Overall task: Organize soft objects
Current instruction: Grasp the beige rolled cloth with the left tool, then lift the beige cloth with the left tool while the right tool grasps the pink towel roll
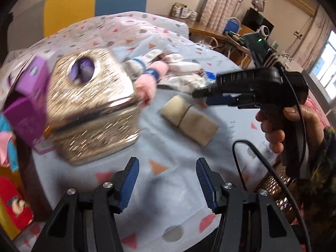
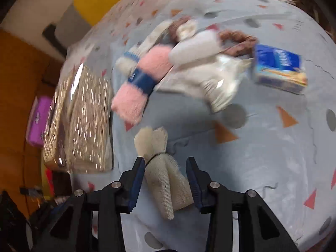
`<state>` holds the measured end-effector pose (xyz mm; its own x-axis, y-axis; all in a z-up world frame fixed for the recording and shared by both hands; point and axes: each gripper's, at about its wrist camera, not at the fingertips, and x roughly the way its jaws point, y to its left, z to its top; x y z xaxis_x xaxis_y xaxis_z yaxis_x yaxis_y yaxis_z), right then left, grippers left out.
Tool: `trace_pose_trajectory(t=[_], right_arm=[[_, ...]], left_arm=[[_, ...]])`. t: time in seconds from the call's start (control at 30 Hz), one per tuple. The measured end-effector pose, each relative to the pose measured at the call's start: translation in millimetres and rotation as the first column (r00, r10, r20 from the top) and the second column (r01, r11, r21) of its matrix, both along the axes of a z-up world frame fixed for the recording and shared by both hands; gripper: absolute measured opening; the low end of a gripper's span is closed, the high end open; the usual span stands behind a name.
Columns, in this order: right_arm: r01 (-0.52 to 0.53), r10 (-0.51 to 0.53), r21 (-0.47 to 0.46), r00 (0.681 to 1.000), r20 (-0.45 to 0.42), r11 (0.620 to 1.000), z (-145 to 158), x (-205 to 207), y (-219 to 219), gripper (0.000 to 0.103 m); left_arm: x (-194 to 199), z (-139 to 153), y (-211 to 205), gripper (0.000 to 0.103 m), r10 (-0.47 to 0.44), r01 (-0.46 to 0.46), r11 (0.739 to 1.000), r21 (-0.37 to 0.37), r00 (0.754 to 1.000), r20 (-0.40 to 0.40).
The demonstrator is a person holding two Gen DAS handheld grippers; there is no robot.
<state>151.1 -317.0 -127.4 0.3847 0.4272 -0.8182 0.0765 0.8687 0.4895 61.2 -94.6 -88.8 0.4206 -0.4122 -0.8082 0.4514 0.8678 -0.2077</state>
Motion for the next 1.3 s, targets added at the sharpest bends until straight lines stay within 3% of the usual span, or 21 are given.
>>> trace_pose_trajectory(t=[0.1,0.33,0.53,0.63,0.77,1.03,1.3], right_arm=[[0.108,-0.112,0.043,0.989,0.093,0.993,15,-8,-19,0.044],[0.185,-0.198,0.084,0.958,0.206,0.979,38,-11,-46,0.044],[0.224,-0.243,0.113,0.949,0.202,0.968,40,-4,-60,0.044],[0.241,-0.261,0.115,0.944,0.201,0.964,39,-4,-63,0.044],[0.261,-0.273,0.083,0.941,0.2,0.962,37,-3,-64,0.044],[0.263,-0.266,0.041,0.955,0.134,0.964,24,2,-63,0.044],[0.119,-0.118,-0.008,0.991,0.07,0.993,12,14,-31,0.044]], left_arm=[[12,0,-21,0.057,-0.002,0.002,1.0,0.0,1.0,-0.014],[53,-20,-66,0.058,0.073,-0.078,0.997,-0.029,0.989,-0.131],[81,-43,-88,0.066,0.161,-0.163,0.987,0.001,0.97,-0.18],[87,-60,-98,0.057,0.146,-0.137,0.989,0.057,0.971,-0.189],[68,-59,-104,0.049,0.053,-0.044,0.994,0.098,0.994,-0.091],[14,-44,-74,0.049,-0.075,0.069,0.988,0.136,0.996,0.039],[-22,-42,-24,0.049,-0.082,0.075,0.989,0.131,0.995,0.052]])
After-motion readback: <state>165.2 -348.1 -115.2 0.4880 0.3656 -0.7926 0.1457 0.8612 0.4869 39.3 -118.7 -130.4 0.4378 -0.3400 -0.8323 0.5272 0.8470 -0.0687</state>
